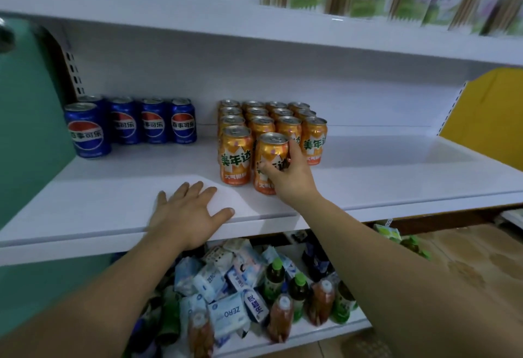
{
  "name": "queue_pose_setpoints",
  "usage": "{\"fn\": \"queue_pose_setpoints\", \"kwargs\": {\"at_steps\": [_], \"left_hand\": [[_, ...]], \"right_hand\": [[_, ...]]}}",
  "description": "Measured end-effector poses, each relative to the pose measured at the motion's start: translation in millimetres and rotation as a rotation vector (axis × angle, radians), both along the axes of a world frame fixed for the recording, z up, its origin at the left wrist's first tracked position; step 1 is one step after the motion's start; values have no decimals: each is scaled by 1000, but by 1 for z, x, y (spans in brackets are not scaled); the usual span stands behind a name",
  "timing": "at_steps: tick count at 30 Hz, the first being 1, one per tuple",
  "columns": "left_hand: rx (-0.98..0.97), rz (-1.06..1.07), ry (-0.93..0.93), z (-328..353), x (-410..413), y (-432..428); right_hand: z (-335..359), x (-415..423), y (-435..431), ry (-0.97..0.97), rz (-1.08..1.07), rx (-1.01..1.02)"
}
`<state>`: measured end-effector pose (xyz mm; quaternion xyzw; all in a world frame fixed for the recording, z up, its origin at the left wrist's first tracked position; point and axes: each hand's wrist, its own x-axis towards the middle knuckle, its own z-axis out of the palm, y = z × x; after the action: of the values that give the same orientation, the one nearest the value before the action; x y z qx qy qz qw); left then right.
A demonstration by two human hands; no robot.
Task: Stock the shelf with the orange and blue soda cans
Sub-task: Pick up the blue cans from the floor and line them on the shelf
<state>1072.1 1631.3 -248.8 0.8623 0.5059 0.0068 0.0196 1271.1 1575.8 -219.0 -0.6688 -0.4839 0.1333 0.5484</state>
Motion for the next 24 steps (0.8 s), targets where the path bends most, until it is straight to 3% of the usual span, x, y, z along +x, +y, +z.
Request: {"fn": "queue_pose_setpoints", "kwargs": {"at_steps": [17, 24], "left_hand": [[11, -5, 13, 0, 0, -1], [-32, -6, 9, 7, -1, -5]], "right_hand": [[-13, 0, 30, -7, -19, 0], [10, 8, -17, -128, 0, -263]]}}
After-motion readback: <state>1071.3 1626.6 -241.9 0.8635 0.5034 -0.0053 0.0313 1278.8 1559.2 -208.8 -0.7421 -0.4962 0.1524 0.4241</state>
